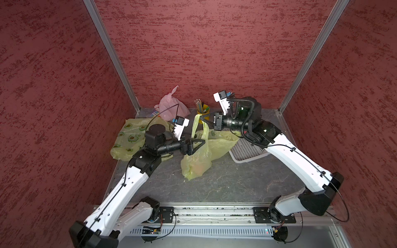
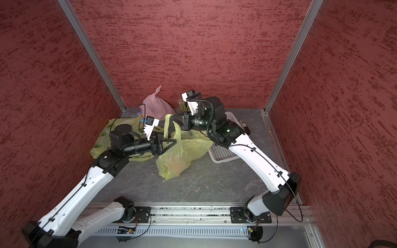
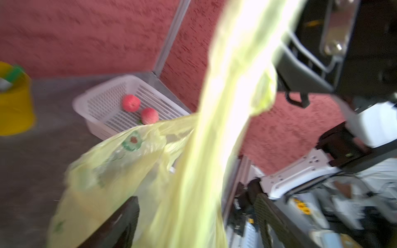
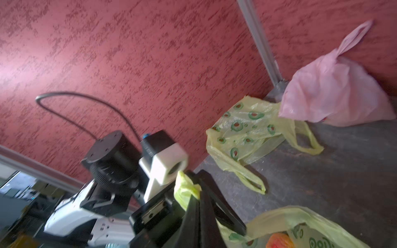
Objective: Place the peach into a plastic bag & tie a knot
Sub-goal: Adjust the plastic bag at the center of the board.
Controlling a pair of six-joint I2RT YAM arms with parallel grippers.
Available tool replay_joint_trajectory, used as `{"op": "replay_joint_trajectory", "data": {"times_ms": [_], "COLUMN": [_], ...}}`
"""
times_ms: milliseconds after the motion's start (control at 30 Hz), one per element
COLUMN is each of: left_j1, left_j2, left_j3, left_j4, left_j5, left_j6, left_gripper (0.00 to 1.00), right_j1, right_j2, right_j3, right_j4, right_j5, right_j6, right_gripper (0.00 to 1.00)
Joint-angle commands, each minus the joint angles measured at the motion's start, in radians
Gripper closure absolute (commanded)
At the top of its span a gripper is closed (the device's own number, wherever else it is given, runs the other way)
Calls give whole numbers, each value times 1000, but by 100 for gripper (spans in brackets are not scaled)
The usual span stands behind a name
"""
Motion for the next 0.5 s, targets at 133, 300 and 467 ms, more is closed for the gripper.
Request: {"op": "replay_joint_trajectory", "data": {"times_ms": [133,300,467], "left_j1": [-23,-113,-208], "left_j2": [-104,-38,51], "left_j3": [49,94,116], "left_j4": [9,60,124], "left_j5": [-321,-472,-686], "left_j6": [162,260,337], "left_gripper": [0,0,0], "right_j1": [112,184,226], "right_j2": [30,109,182], "right_j3": [139,243,301], "right_j4": [-99,-125,-114], "right_j5": [321,412,443], "right_j6": [50,54,76], "right_gripper": [100,100,100]}}
